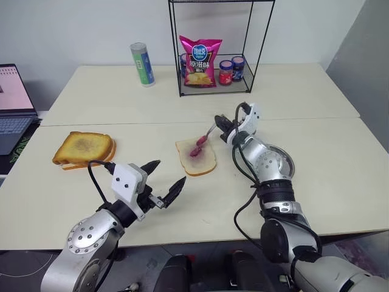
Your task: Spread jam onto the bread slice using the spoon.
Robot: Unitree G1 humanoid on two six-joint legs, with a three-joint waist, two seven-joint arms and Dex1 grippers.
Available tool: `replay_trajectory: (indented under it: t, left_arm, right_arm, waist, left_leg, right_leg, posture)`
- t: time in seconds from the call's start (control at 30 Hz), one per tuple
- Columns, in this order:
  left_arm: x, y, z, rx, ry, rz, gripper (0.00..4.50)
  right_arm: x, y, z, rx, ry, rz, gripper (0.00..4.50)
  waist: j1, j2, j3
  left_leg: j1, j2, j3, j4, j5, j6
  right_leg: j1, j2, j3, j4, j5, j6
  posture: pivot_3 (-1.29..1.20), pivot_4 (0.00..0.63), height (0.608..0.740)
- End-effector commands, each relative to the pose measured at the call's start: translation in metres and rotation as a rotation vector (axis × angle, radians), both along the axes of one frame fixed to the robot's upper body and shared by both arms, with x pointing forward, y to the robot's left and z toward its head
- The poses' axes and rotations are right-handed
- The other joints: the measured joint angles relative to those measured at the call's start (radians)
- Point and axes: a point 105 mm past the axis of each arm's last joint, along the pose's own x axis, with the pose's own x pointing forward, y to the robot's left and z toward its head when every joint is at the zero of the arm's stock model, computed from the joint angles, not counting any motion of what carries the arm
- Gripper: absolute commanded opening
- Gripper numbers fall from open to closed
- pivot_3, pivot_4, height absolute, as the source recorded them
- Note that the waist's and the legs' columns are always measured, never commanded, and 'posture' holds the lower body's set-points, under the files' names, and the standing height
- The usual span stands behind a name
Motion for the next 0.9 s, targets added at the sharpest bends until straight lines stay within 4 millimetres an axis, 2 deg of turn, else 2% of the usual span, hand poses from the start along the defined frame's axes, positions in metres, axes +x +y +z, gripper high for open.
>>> replay_trajectory:
  t: [0.03, 0.1, 0.2, 0.43, 0.7, 0.9]
  left_arm:
    - [-0.004, -0.003, 0.008, 0.007, -0.040, -0.016, 4.50]
    - [-0.004, -0.004, 0.008, 0.006, -0.040, -0.015, 4.50]
    - [-0.007, -0.003, 0.007, 0.006, -0.036, -0.009, 4.50]
    - [-0.007, -0.004, 0.007, 0.007, -0.034, -0.006, 4.50]
    - [-0.005, -0.005, 0.007, 0.007, -0.035, -0.021, 4.50]
    - [-0.002, -0.007, 0.006, 0.004, -0.033, -0.037, 4.50]
  right_arm:
    - [-0.003, 0.016, 0.029, 0.097, -0.052, 0.050, 0.06]
    - [-0.006, 0.021, 0.026, 0.106, -0.036, 0.075, 0.06]
    - [-0.011, 0.030, 0.005, 0.091, 0.022, 0.112, 0.06]
    - [-0.014, 0.023, -0.020, 0.011, 0.111, 0.099, 0.06]
    - [-0.025, 0.013, -0.027, -0.081, 0.115, 0.163, 0.06]
    - [-0.045, -0.004, -0.023, -0.063, 0.124, 0.239, 0.06]
  waist:
    - [0.000, 0.000, 0.000]
    - [0.000, 0.000, 0.000]
    - [0.000, 0.000, 0.000]
    - [0.000, 0.000, 0.000]
    - [0.000, 0.000, 0.000]
    - [0.000, 0.000, 0.000]
  left_leg:
    - [0.000, 0.000, 0.000, 0.000, 0.000, 0.000]
    - [0.000, 0.000, 0.000, 0.000, 0.000, 0.000]
    - [0.000, 0.000, 0.000, 0.000, 0.000, 0.000]
    - [0.000, 0.000, 0.000, 0.000, 0.000, 0.000]
    - [0.000, 0.000, 0.000, 0.000, 0.000, 0.000]
    - [0.000, 0.000, 0.000, 0.000, 0.000, 0.000]
  right_leg:
    - [0.000, 0.000, 0.000, 0.000, 0.000, 0.000]
    - [0.000, 0.000, 0.000, 0.000, 0.000, 0.000]
    - [0.000, 0.000, 0.000, 0.000, 0.000, 0.000]
    - [0.000, 0.000, 0.000, 0.000, 0.000, 0.000]
    - [0.000, 0.000, 0.000, 0.000, 0.000, 0.000]
    - [0.000, 0.000, 0.000, -0.001, -0.001, 0.000]
  posture:
    - [0.00, 0.150, 0.740]
    - [0.00, 0.150, 0.740]
    - [0.00, 0.150, 0.740]
    - [0.00, 0.150, 0.740]
    - [0.00, 0.150, 0.740]
    - [0.00, 0.150, 0.740]
